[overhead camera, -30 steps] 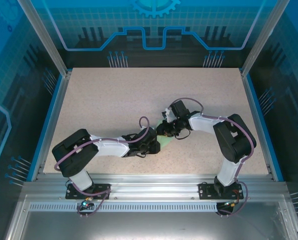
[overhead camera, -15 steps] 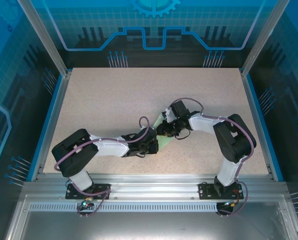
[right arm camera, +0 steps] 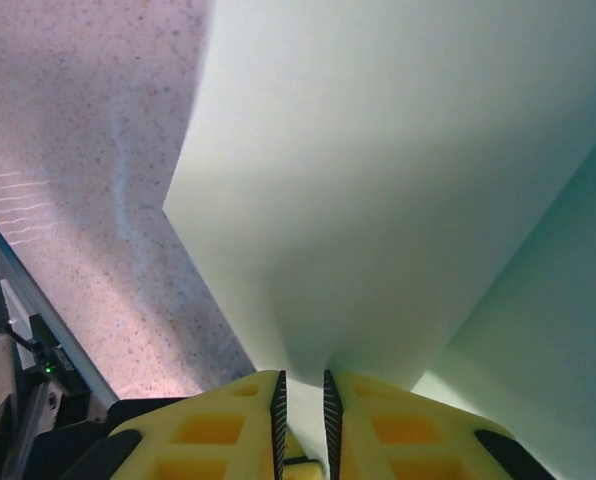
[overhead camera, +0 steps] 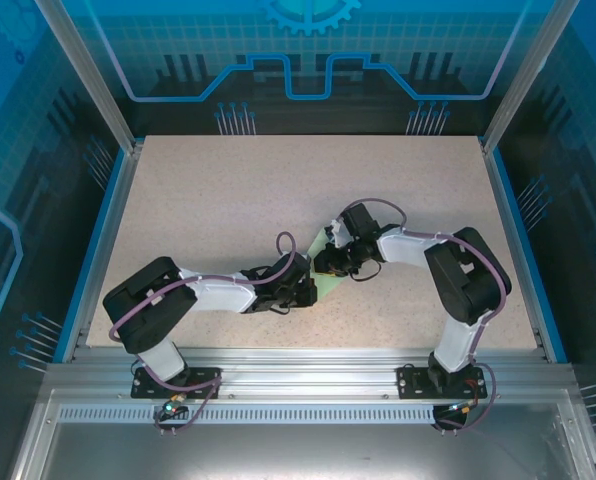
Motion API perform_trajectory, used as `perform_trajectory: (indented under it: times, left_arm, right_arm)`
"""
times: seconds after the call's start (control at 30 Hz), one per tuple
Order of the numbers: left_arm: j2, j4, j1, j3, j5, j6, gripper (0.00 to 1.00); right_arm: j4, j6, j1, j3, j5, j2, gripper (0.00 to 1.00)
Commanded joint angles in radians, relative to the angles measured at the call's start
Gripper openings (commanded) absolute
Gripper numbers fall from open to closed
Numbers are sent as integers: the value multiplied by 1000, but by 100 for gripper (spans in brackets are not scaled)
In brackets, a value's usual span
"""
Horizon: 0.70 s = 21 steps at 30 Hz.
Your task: Fold a paper plane with a square sheet of paper (pick it up from the middle)
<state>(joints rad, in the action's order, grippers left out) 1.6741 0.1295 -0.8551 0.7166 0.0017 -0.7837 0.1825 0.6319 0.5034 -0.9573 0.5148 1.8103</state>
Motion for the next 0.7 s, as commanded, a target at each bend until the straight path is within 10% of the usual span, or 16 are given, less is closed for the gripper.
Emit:
perform_trajectory:
  times: [0.0, 0.43, 0.67]
  left_arm:
    - [-4, -31, 6, -18, 16, 3, 13]
    - [-199, 31, 6, -147, -75, -123, 40]
    - [-342, -99, 57, -203, -168, -206, 32]
  right_arm:
    - [0, 22, 0, -16, -50, 33, 20]
    - [-2, 22, -3, -29, -42, 55, 20]
    - [-3, 19, -3, -33, -27, 49, 20]
